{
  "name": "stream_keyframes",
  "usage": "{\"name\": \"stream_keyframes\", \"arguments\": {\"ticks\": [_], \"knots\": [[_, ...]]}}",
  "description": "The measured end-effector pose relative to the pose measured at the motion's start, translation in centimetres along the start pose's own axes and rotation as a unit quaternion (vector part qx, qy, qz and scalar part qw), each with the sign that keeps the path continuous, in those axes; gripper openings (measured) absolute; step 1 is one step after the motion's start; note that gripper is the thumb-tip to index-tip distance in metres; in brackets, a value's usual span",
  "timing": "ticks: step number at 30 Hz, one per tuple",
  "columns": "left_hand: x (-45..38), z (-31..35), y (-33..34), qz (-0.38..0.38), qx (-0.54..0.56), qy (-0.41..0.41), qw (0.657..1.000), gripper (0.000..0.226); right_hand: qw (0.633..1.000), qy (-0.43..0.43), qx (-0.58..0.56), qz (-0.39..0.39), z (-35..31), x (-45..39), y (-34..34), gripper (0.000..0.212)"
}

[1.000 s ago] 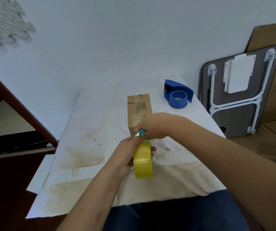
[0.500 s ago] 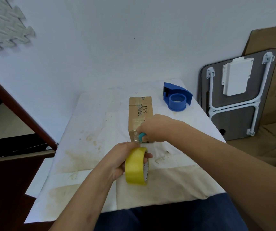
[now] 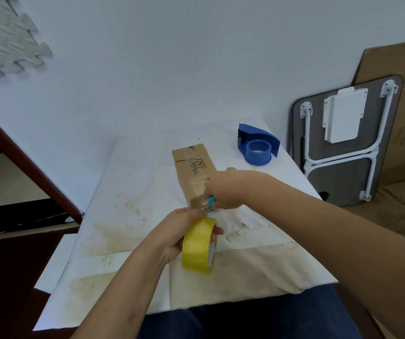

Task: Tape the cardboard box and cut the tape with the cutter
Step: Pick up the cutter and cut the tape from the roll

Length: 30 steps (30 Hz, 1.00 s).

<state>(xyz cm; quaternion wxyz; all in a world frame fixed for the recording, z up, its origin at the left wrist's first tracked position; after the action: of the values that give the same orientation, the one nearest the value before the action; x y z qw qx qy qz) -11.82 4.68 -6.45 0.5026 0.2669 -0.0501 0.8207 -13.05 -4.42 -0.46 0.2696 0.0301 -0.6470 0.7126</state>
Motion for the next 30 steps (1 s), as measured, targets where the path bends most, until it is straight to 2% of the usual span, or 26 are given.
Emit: {"name": "stream_keyframes", "arguments": {"ticks": [7, 10, 12, 15, 17, 19, 21, 26, 30], "knots": [[0.2, -0.3, -0.3, -0.022, 0.015, -0.02, 0.999, 0.035, 1.0, -0.014, -0.005, -0.009, 0.0, 0.6, 0.4, 0.014], [0.4, 0.1, -0.6, -0.024, 0.007, -0.015, 1.0, 0.033, 0.995, -0.016, -0.099, -0.01, 0.8, 1.0, -0.4, 0.019], [0.6, 0.4, -0.9, -0.027, 0.002, -0.013, 1.0, 0.031, 0.986, -0.007, -0.167, 0.001, 1.5, 1.2, -1.1, 0.014], [0.7, 0.8, -1.2, -0.028, -0.006, -0.012, 1.0, 0.032, 0.967, -0.004, -0.252, 0.044, 2.5, 1.3, -2.5, 0.018], [0.7, 0.8, -1.5, -0.022, -0.009, -0.009, 1.0, 0.033, 0.951, -0.004, -0.291, 0.106, 2.9, 1.0, -3.5, 0.02], [0.7, 0.6, -1.6, -0.016, -0.01, -0.008, 1.0, 0.035, 0.915, -0.017, -0.363, 0.175, 3.0, 0.4, -4.1, 0.013], [0.9, 0.3, -1.7, -0.01, -0.008, -0.004, 1.0, 0.036, 0.88, -0.041, -0.43, 0.199, 2.1, -0.5, -3.5, 0.01], [1.2, 0.2, -1.5, -0.005, -0.001, 0.001, 1.0, 0.022, 0.87, -0.073, -0.428, 0.234, 0.2, -1.9, -1.2, 0.024], [1.3, 0.5, -1.8, 0.003, -0.013, 0.008, 1.0, 0.021, 0.862, -0.049, -0.396, 0.312, 1.1, -1.4, -0.5, 0.027]]}}
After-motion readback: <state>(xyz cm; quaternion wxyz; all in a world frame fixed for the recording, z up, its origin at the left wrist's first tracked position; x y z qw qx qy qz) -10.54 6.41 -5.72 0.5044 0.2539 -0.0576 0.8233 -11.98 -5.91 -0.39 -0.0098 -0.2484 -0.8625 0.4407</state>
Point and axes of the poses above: each hand's wrist, its own x-axis away from the middle knuckle, its own y-axis out of the palm, z = x × y, the point moved 9 cm from there along -x, towards the middle knuckle, and after that the axes turned 5 degrees about y, right-handed, at the moved point
